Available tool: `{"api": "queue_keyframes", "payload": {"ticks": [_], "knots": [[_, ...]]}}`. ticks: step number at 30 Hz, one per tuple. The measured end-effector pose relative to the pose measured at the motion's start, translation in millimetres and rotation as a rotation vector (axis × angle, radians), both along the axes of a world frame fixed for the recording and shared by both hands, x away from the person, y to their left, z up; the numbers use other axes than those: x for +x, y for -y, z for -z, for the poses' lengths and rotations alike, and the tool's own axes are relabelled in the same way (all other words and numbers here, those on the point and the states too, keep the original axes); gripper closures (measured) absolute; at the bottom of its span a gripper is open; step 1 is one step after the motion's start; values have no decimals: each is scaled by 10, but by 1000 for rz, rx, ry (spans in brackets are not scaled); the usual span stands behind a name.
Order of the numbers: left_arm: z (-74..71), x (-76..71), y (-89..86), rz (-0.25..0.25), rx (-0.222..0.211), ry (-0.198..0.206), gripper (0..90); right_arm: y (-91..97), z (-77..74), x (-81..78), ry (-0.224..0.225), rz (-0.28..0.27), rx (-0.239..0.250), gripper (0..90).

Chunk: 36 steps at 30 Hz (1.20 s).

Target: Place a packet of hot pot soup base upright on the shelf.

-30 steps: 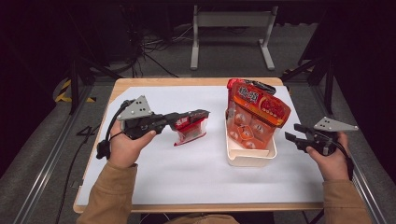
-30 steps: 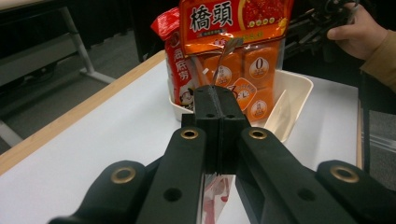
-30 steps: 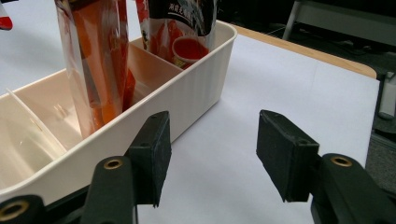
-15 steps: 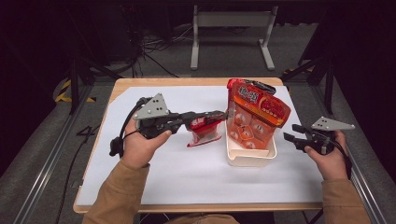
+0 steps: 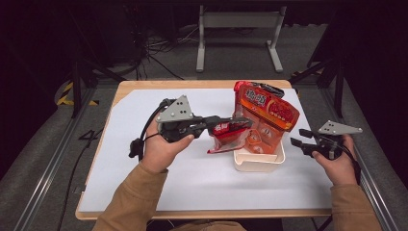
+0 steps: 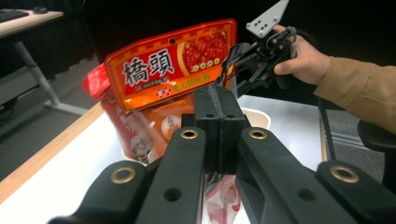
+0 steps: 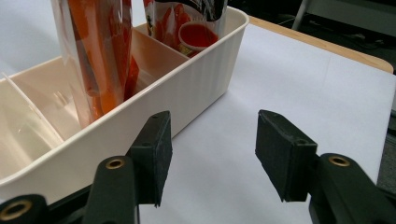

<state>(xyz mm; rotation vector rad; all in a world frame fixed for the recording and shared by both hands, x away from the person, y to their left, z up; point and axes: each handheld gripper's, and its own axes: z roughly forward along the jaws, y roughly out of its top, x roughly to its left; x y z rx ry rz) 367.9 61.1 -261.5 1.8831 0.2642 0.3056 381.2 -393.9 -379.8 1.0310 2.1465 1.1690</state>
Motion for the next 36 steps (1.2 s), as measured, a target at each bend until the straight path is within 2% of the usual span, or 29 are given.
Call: {"api": "queue_keyframes", "payload": {"ticks": [14, 17, 30, 36], "knots": [[3, 41, 284, 54, -24, 13, 900, 6, -6, -7, 2, -9, -10, 474], [25, 68, 338, 67, -34, 2, 900, 6, -6, -8, 3, -9, -9, 473], [93, 89, 574, 112, -53, 26, 900, 7, 2, -7, -3, -10, -12, 473], [124, 53, 689, 140, -46, 43, 900, 8, 1, -12, 1, -16, -10, 472]]}}
